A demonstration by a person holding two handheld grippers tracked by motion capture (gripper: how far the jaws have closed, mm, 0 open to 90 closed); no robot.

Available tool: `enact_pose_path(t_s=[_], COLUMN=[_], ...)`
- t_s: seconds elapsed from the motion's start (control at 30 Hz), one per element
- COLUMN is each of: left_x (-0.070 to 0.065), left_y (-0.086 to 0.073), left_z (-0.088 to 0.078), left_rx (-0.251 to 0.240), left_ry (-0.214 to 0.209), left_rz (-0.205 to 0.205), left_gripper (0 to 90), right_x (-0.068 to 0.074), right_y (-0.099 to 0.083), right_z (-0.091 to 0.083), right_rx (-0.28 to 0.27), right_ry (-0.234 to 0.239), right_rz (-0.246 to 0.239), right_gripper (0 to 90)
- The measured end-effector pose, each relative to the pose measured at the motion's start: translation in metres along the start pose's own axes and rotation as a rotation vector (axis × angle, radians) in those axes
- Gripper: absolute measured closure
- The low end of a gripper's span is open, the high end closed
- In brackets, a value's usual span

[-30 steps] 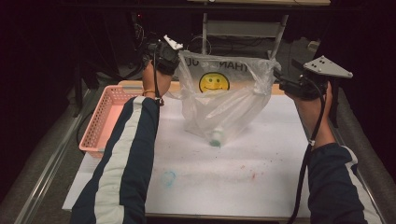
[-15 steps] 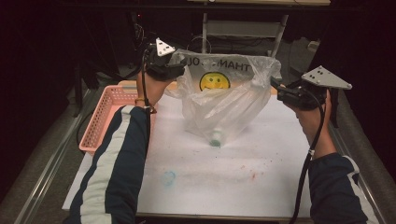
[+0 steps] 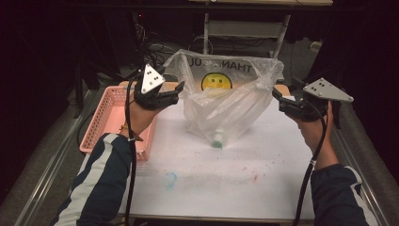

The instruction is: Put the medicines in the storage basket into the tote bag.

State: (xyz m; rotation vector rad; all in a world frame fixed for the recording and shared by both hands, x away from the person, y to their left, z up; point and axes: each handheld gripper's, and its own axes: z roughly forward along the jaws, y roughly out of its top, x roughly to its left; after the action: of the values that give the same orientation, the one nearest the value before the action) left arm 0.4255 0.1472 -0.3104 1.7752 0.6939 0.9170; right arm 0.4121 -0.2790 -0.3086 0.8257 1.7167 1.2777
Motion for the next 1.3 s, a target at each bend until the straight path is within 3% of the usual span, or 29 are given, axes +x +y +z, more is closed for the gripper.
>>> enact_pose_path(t_s=[0.1, 0.23, 0.47, 0.5, 0.6, 0.87, 1.07, 1.23, 1.3], left_x=[0.003, 0.012, 0.013, 0.013, 0.014, 0.017, 0.015, 0.009, 0.007], left_y=[-0.009, -0.021, -0.033, -0.035, -0.041, -0.06, -0.068, -0.076, -0.079], left_z=[0.001, 0.002, -0.001, -0.002, -0.008, -0.022, -0.03, -0.035, -0.036], left_rx=[0.008, 0.017, 0.008, 0.011, 0.009, 0.011, 0.013, 0.026, 0.029], left_ry=[0.021, 0.043, 0.062, 0.055, 0.066, 0.054, 0.048, 0.038, 0.039], left_rz=[-0.012, -0.06, -0.047, -0.064, -0.061, -0.079, -0.052, -0.061, -0.042], left_gripper=[24.1, 24.0, 22.9, 22.9, 22.8, 18.4, 18.2, 18.2, 18.1], right_x=[0.006, 0.011, 0.014, 0.015, 0.018, 0.022, 0.029, 0.033, 0.035], right_y=[-0.003, -0.008, -0.015, -0.015, -0.016, -0.026, -0.038, -0.045, -0.047], right_z=[0.004, 0.006, 0.008, 0.007, 0.005, -0.002, -0.003, -0.006, -0.008], right_rx=[0.023, 0.023, 0.039, 0.034, 0.031, 0.032, 0.042, 0.048, 0.048], right_ry=[0.009, 0.014, 0.022, 0.026, 0.02, 0.017, 0.03, 0.036, 0.029], right_rz=[-0.007, -0.01, 0.006, 0.009, -0.023, -0.017, -0.021, -0.007, -0.015], right_gripper=[30.2, 30.4, 30.0, 30.0, 30.0, 29.2, 28.9, 26.1, 23.9])
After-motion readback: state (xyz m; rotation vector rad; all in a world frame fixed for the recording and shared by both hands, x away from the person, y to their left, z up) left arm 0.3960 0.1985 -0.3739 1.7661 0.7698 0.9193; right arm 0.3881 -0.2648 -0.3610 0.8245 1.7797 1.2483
